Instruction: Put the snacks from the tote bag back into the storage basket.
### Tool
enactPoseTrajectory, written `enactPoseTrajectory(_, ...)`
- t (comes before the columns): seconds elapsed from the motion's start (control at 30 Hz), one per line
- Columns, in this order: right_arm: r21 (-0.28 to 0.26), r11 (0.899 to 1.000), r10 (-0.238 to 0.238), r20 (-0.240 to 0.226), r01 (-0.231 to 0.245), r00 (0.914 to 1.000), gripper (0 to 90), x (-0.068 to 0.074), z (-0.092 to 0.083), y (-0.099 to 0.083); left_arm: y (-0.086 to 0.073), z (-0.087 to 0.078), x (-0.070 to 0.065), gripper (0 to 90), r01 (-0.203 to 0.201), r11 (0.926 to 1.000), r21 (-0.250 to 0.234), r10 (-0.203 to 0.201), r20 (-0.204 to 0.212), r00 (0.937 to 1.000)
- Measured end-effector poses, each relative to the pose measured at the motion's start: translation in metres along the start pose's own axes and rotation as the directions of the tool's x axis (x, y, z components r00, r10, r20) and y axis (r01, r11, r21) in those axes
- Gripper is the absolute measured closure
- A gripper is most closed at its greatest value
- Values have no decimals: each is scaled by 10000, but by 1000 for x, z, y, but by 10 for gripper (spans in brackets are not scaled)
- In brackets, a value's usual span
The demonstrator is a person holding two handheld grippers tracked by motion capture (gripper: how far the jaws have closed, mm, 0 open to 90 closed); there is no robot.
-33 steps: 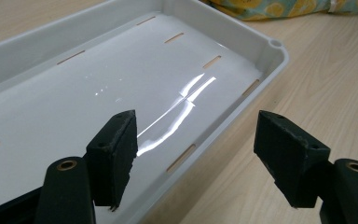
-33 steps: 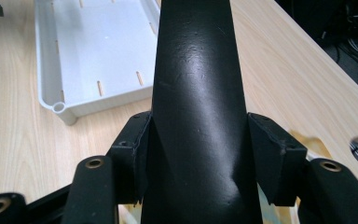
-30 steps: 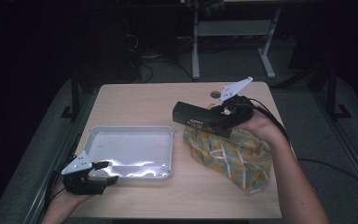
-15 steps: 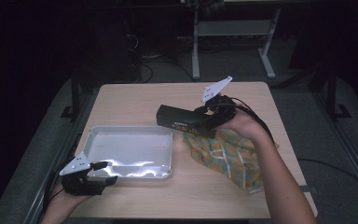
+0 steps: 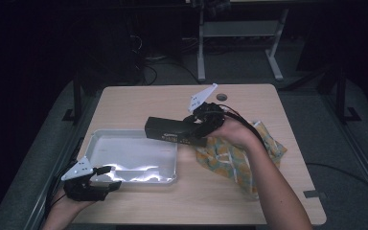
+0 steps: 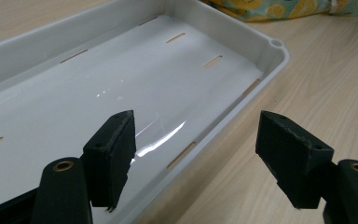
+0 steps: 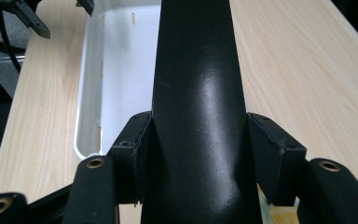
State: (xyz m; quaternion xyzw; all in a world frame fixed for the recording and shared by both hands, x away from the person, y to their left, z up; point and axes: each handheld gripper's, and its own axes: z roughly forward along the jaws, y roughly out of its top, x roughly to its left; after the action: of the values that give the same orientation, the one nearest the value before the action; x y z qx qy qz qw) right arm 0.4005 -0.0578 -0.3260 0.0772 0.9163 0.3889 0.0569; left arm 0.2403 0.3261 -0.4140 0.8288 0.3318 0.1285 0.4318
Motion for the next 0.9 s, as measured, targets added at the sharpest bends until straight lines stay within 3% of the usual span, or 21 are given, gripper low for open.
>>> enactPoseTrajectory(0.17, 33, 9998, -174, -240, 175, 9996, 430, 6, 11, 7, 0, 0, 0, 286, -23, 10000, 14, 23, 5, 10000)
enactPoseTrajectory(0.2, 156, 9999, 37, -296, -33, 9996, 430, 9, 12, 8, 0, 0, 0, 286, -14, 10000, 6, 14, 5, 10000)
enactPoseTrajectory(0.9, 178, 9979, -592, -1170, 617, 9914, 430, 31, 63, 29, -1, 0, 2, 286, 37, 10000, -14, -37, 16, 10000)
